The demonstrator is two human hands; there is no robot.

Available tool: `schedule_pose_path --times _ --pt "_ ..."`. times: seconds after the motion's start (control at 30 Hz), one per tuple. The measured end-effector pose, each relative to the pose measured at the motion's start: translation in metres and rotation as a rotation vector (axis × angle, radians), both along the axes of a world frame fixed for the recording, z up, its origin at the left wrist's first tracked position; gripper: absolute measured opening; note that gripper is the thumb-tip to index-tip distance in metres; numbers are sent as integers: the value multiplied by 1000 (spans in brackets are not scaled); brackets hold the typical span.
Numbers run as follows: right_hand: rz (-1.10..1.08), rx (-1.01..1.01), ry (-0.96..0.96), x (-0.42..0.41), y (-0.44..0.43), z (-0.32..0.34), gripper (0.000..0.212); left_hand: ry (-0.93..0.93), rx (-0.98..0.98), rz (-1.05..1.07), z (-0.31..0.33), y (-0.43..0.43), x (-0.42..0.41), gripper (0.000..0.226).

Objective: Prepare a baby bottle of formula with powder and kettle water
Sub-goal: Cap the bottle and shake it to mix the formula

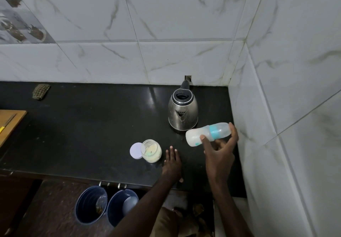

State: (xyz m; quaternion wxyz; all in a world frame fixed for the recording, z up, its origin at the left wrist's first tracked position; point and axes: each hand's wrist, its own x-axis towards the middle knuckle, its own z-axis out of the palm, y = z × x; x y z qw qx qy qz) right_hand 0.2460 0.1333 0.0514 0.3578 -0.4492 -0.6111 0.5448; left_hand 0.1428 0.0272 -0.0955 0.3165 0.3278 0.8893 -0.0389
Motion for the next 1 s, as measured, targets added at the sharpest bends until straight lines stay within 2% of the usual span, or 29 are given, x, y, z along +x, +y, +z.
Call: schedule_pose_path --times 0.2,0.33,0.4,0.53,0.57,0.63,0.73,0.8,0.93,1.0 --pt "218 13 -134 5 -9 -11 95 -31 -2 21 6 1 0 140" --pt "-25 -19 4 4 9 -2 91 -21 5 11 3 0 -1 139" --pt "-57 -10 9 5 7 -3 91 -17 8 8 3 0 -1 139" --pt "261 -12 -182 6 -15 -18 93 -77 41 37 3 -2 -2 140" --pt "285 2 -194 6 -16 -18 92 -74 40 31 4 -2 -2 139" --pt "224 -2 -124 5 -9 -11 90 -29 16 0 4 -2 -2 137" --pt "15 -15 11 5 6 4 91 -6 10 -5 2 -1 -1 136" --pt "-36 -9 23 5 6 5 91 0 12 -2 2 0 -1 135" --pt "217 -6 -166 7 -13 -13 95 -27 -5 3 3 0 -1 139" --pt "234 21 -167 8 -10 -12 94 -19 -5 0 5 -1 -1 139"
